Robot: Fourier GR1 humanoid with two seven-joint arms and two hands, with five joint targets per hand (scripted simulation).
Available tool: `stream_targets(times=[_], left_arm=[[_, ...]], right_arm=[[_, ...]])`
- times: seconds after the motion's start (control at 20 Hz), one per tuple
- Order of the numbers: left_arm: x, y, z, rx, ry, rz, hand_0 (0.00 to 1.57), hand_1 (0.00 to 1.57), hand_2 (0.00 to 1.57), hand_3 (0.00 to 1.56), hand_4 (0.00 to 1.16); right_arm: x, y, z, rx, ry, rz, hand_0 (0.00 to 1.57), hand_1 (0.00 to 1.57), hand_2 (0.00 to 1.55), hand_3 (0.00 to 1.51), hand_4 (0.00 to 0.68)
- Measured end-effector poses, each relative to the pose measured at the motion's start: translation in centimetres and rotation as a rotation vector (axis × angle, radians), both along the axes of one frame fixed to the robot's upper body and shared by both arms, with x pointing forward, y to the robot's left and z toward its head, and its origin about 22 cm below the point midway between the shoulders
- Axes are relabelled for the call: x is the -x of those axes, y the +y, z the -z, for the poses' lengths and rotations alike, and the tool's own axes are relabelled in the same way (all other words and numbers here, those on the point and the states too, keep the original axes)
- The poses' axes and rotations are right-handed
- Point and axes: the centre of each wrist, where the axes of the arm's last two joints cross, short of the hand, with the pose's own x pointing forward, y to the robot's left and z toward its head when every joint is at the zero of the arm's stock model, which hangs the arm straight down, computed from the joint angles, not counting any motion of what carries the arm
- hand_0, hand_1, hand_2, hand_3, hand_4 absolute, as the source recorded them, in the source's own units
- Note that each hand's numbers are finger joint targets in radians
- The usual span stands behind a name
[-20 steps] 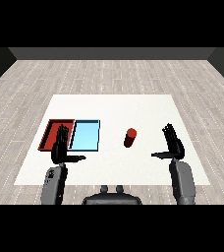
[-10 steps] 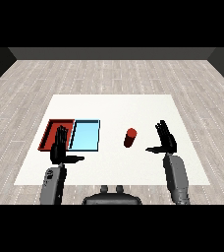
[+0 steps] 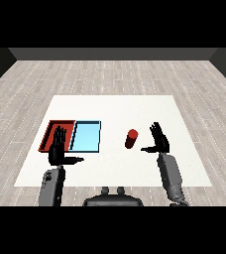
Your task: Pick the red can and put it in the red box
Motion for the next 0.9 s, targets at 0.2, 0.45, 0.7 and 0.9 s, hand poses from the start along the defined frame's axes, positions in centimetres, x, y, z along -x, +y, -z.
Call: stream_targets(times=[0.2,0.45,0.7,0.9], left_arm=[[-0.1,0.3,0.5,0.002,-0.001,0.001,0.00,0.00,0.00,0.00,0.00],[-0.4,-0.7,0.8,0.002,0.004,0.011,0.00,0.00,0.00,0.00,0.00],[-0.1,-0.6,0.9,0.009,0.003,0.008,0.00,0.00,0.00,0.00,0.00],[-0.3,-0.4,0.7,0.012,0.001,0.010,0.00,0.00,0.00,0.00,0.00]], right_arm=[[0.2,1.5,1.4,-0.021,0.014,-0.006,0.00,0.00,0.00,0.00,0.000],[0.2,2.8,1.8,-0.048,0.037,-0.018,0.00,0.00,0.00,0.00,0.000],[-0.2,4.0,2.7,-0.070,0.054,-0.022,0.00,0.00,0.00,0.00,0.000],[-1.4,4.2,2.7,-0.086,0.062,-0.029,0.00,0.00,0.00,0.00,0.000]])
